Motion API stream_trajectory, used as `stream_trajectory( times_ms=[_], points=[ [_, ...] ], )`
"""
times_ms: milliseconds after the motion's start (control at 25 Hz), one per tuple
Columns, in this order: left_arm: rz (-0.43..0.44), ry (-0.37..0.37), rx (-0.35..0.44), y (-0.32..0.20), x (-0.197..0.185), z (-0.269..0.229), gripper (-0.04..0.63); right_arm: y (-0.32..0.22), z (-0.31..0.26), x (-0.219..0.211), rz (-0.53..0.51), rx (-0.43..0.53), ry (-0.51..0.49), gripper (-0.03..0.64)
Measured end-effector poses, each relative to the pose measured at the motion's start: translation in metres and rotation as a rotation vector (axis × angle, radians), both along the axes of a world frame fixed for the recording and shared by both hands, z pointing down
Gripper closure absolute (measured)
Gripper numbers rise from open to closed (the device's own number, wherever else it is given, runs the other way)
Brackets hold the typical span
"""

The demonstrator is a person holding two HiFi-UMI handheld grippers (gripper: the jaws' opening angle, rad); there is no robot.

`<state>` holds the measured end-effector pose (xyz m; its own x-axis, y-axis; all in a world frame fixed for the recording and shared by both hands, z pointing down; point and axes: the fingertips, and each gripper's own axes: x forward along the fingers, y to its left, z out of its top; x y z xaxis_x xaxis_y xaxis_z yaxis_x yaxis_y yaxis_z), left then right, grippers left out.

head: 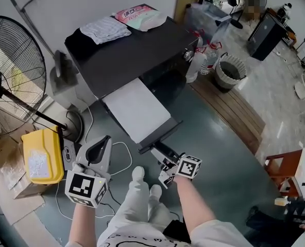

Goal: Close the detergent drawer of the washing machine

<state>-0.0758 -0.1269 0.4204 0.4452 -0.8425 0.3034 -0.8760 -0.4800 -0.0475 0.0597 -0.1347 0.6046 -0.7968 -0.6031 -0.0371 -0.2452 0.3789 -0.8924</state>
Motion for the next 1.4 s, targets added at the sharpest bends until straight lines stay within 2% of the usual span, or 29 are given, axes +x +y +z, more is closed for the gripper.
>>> stream_trajectory(
  times_ms=[320, 640, 920, 1160, 1400],
  points=[
    [-0.001, 0.023, 0.016, -0.007, 0.0, -0.01, 0.578, -0.002, -0.014, 0.003, 0.016, -0.032, -0.049, 0.331],
    [-0.017, 0.035, 0.029, -0.013, -0.007, -0.015, 0.578, -0.005, -0.015, 0.003, 0.013, -0.022, -0.023, 0.331],
    [-0.024, 0.04, 0.034, -0.023, -0.008, -0.017, 0.578, -0.01, -0.009, 0.001, 0.007, -0.051, -0.036, 0.33],
    [-0.028, 0.043, 0.032, -0.034, -0.01, -0.018, 0.578, -0.02, -0.017, -0.005, -0.019, -0.027, -0.01, 0.33],
    [-0.036, 0.047, 0.031, -0.044, -0.011, -0.018, 0.578, -0.024, -0.01, -0.011, -0.036, -0.067, -0.02, 0.33]
  ],
)
